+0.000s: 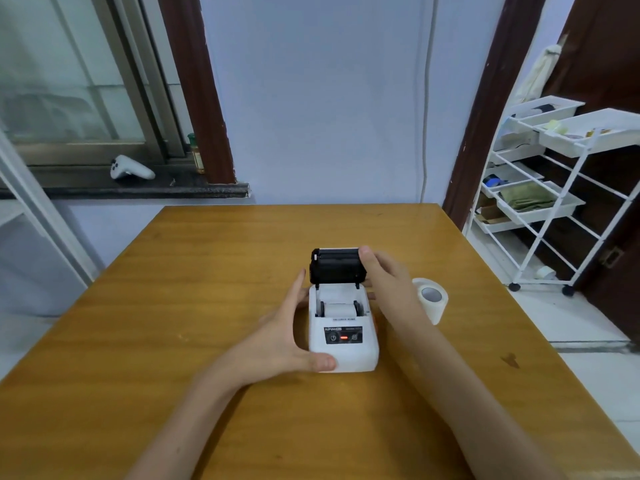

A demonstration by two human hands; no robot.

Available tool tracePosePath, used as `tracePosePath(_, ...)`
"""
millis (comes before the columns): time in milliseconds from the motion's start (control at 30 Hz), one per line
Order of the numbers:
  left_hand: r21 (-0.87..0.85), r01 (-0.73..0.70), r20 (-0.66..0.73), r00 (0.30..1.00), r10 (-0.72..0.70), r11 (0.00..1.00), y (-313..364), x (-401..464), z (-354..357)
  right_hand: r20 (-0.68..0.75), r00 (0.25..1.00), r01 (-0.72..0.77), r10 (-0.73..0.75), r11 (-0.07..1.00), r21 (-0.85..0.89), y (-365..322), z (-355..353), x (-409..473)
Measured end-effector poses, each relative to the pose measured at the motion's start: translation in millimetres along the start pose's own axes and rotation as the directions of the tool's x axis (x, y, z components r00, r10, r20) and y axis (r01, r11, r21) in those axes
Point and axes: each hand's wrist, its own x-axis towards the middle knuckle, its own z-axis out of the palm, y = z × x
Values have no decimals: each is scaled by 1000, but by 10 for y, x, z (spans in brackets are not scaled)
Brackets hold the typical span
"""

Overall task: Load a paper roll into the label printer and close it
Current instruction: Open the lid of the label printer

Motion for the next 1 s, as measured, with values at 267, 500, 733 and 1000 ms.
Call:
tracePosePath(267,-1,-15,-31,999,15,1000,24,0,19,-38,989,-147,143,981,-125,-95,69,199)
tracePosePath(500,9,-13,-52,999,13,1000,13,9,27,-34,932,338,-361,900,-275,-83,-74,-184)
tracePosePath(733,17,2,-50,999,-1,1000,22,7,30,471,880,296,59,707,-642,-231,-73,62)
tracePosePath(1000,31,5,-56,998,-3,999,23,3,20,587,785,457,197,456,-764,-371,76,212)
